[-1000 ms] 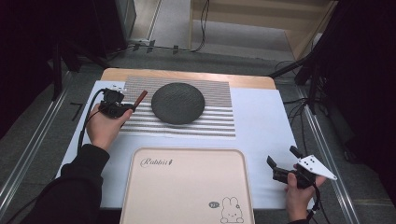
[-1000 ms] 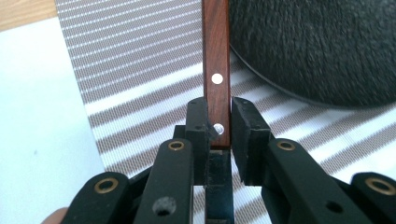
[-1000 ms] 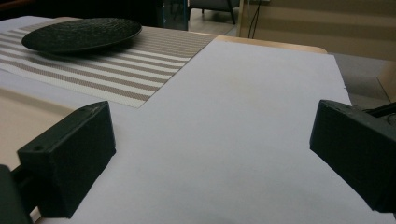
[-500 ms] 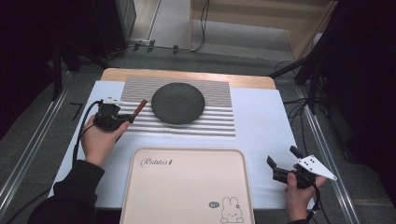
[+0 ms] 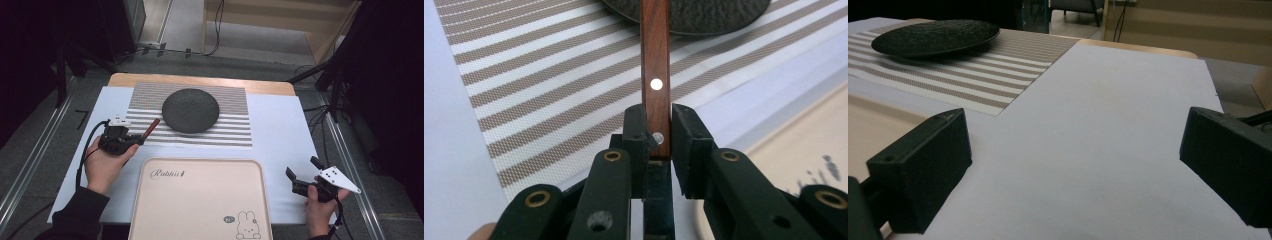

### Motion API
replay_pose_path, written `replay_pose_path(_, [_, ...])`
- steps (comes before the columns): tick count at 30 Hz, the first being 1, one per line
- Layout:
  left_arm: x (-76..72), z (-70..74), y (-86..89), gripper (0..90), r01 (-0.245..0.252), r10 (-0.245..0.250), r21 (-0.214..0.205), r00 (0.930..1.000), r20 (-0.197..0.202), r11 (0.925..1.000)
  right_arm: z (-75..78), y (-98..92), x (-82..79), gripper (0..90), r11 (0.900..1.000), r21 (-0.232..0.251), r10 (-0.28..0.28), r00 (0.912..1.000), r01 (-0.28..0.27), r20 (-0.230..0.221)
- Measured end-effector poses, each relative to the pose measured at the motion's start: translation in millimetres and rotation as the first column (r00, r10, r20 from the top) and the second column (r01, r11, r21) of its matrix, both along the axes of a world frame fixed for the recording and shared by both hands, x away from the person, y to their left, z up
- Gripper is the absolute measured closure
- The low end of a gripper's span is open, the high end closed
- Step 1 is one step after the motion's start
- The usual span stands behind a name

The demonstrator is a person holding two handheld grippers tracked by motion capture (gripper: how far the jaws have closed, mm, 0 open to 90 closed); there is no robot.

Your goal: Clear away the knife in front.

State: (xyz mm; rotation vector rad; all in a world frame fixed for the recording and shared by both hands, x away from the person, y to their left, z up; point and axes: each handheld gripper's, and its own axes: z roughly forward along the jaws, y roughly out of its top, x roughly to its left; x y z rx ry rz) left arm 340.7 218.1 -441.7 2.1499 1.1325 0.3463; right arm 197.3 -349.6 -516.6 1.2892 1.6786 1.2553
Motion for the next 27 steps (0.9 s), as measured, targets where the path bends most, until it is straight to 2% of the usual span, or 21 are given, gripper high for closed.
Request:
replay_pose_path(9, [-23.9, -1.7, -4.4, 77.4, 0.036, -0.036, -0.017, 0.9993, -0.004, 0.9992, 0.0, 0.1, -0.1, 0.0, 1.0000, 0.002, -0.002, 1.0000, 0.002, 0.000])
replay_pose_path(13, [-37.2, -1.1, -5.3, 77.4, 0.048, -0.048, -0.029, 0.9988, 0.010, 0.9984, 0.1, -0.1, -0.2, 0.0, 1.0000, 0.007, -0.004, 1.0000, 0.004, 0.000])
replay_pose_path(15, [-44.0, -0.8, -5.6, 77.4, 0.054, -0.053, -0.022, 0.9984, 0.020, 0.9983, 0.1, 0.0, -0.2, 0.0, 1.0000, 0.007, -0.003, 1.0000, 0.003, -0.001])
replay_pose_path(21, [-60.6, -5.1, -7.8, 77.4, 0.072, -0.072, -0.041, 0.9974, 0.009, 0.9965, 0.1, -0.1, -0.4, 0.0, 1.0000, 0.007, -0.003, 1.0000, 0.003, 0.000])
replay_pose_path(27, [-72.3, -10.7, -10.9, 77.4, 0.089, -0.089, -0.043, 0.9960, -0.006, 0.9951, 0.1, -0.1, -0.4, 0.0, 1.0000, 0.007, -0.004, 1.0000, 0.004, -0.001])
